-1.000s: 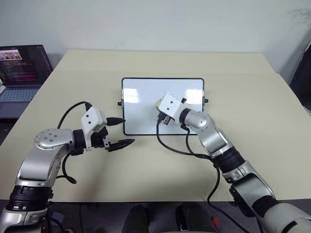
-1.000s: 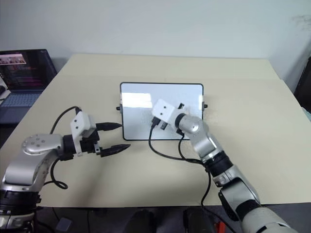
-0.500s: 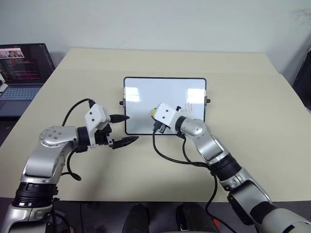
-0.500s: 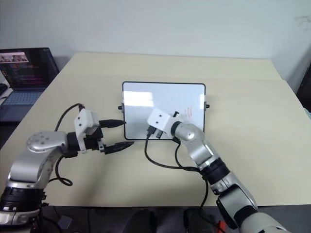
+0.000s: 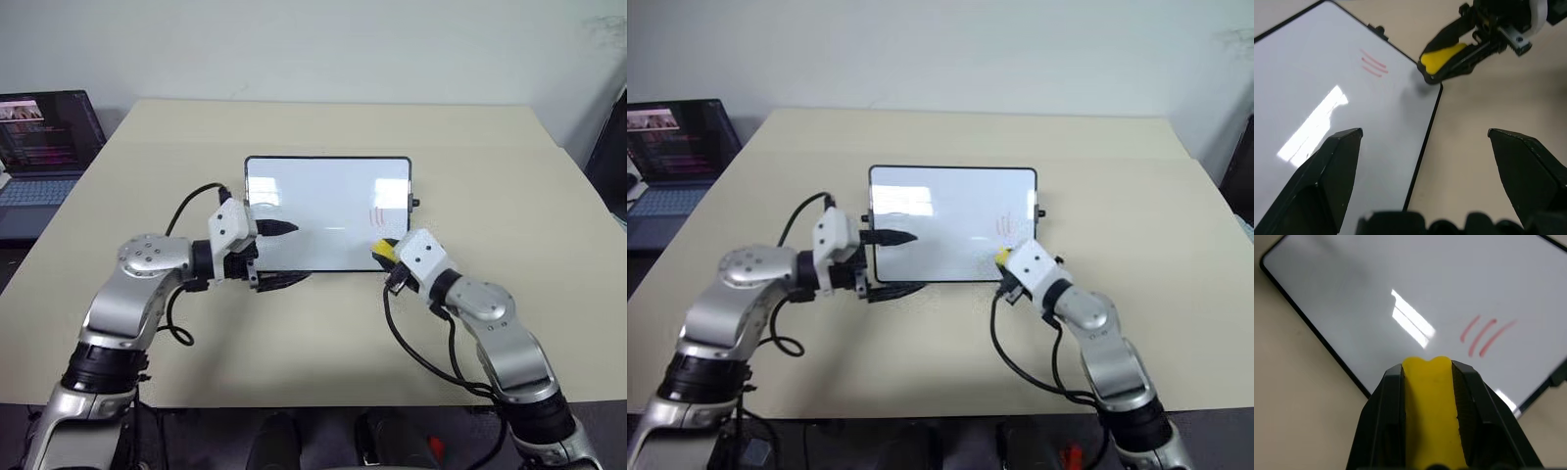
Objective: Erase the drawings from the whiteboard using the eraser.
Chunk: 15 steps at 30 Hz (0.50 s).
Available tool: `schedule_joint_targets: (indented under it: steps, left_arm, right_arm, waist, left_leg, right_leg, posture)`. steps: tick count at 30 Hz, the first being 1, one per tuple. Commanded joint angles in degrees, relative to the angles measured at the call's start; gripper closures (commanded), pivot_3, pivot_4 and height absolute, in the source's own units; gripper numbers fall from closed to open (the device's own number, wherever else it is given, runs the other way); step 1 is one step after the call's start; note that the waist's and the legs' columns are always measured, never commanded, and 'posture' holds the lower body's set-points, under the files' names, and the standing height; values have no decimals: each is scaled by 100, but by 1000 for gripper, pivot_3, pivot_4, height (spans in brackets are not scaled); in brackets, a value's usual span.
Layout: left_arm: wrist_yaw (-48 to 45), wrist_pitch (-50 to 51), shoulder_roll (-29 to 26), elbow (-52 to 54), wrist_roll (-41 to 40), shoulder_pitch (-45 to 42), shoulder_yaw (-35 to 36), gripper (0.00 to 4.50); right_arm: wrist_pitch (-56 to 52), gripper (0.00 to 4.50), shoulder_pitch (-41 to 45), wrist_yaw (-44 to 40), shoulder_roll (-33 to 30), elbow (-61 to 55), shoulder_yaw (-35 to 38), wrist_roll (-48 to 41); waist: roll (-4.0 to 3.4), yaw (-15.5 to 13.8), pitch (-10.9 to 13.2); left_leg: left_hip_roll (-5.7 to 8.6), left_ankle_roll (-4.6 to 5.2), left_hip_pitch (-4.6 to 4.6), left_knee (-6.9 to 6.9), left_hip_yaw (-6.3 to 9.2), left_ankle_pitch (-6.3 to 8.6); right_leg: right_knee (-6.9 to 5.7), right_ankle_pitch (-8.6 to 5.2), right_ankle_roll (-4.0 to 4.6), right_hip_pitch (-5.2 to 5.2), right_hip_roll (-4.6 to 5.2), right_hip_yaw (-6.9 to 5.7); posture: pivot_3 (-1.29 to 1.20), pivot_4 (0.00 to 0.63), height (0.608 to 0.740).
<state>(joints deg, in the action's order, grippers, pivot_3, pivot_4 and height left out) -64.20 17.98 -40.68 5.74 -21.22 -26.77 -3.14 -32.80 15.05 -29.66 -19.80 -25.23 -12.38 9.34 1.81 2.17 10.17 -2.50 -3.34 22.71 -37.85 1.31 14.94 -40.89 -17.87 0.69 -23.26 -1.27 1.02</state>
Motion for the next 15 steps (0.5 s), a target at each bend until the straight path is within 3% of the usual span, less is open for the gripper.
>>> schedule_joint_targets:
  steps: [1, 10, 15]
  left_arm:
    - [-20, -198, -14, -162, 163, -153, -23, 0]
    - [-34, -218, -49, -213, 218, -87, 0, 0]
    - [37, -169, -77, -84, 190, 63, 66, 0]
  right_arm:
    - [331, 3514, 423, 394, 219, 45, 37, 82]
    - [1233, 3514, 1827, 1280, 540, 2085, 189, 300]
    - [1176, 3514, 2004, 1127, 399, 2910, 90, 306]
  waist:
    - [0, 24, 0]
    - [0, 22, 1]
    - [0, 4, 0]
  left_leg:
    - [-1, 0, -1, 1, 1, 0]
    - [-9, 0, 7, 2, -3, 0]
    - [-13, 0, 9, 2, -2, 1]
  right_leg:
    - [0, -3, -5, 0, -4, -1]
    - [5, 11, 20, -1, -14, -5]
    - [6, 11, 20, -1, -3, -4]
  posture:
    - [0, 150, 740]
    - [0, 150, 740]
    - [0, 150, 740]
